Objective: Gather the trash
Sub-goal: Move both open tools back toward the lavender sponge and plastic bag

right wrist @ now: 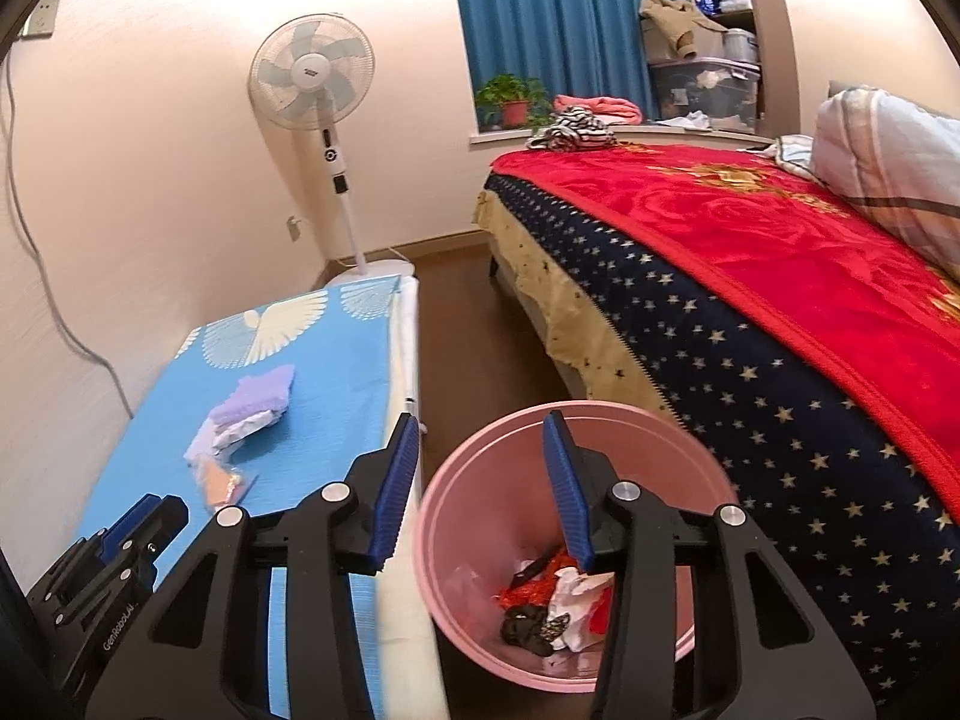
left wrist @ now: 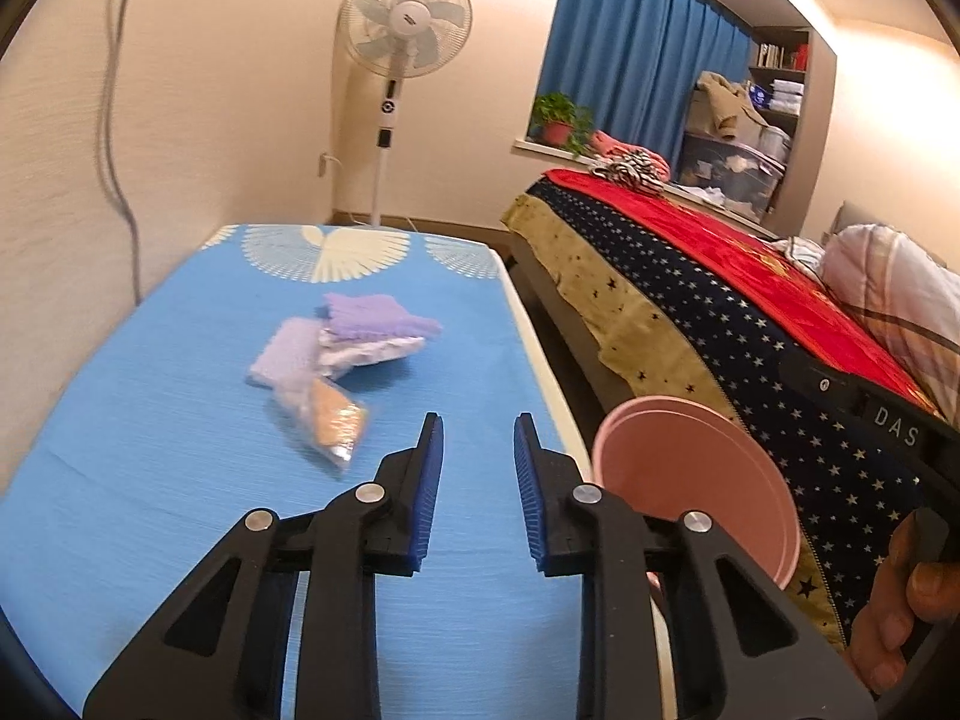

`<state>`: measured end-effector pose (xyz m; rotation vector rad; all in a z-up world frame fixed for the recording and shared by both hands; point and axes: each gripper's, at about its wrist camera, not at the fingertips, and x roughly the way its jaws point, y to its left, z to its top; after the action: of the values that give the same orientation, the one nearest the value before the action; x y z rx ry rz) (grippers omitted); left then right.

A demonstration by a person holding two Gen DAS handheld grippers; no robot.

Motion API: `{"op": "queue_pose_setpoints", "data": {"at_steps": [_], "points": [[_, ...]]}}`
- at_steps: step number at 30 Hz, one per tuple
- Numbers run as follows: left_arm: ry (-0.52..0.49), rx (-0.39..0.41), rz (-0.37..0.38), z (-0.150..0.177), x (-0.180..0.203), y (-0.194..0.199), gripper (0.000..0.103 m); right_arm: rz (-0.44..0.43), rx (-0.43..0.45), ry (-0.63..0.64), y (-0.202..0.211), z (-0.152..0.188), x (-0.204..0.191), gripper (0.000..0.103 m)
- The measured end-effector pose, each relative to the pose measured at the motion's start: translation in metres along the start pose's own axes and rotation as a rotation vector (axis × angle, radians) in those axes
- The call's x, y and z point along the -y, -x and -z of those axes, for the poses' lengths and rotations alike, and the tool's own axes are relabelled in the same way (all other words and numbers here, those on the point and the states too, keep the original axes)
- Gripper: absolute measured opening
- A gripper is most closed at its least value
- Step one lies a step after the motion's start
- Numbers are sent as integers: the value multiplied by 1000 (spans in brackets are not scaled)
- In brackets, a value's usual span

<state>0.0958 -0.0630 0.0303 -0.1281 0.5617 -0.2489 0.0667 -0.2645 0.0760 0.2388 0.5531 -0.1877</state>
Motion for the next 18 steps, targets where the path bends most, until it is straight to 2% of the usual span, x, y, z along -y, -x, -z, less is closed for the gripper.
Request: {"op": "queue_pose_setpoints", "data": {"at_steps": [8,10,18], "points": [[42,11,-53,-1,-25,0,24,-45,-24,21,-13,5,-21,43],[50,12,-69,-2,-30,-1,20,-53,-30,25,-16,6,-25,43],[62,20,-114,-1,-42,-2,18,-98,-46,36,-26,14,-36,43]]}}
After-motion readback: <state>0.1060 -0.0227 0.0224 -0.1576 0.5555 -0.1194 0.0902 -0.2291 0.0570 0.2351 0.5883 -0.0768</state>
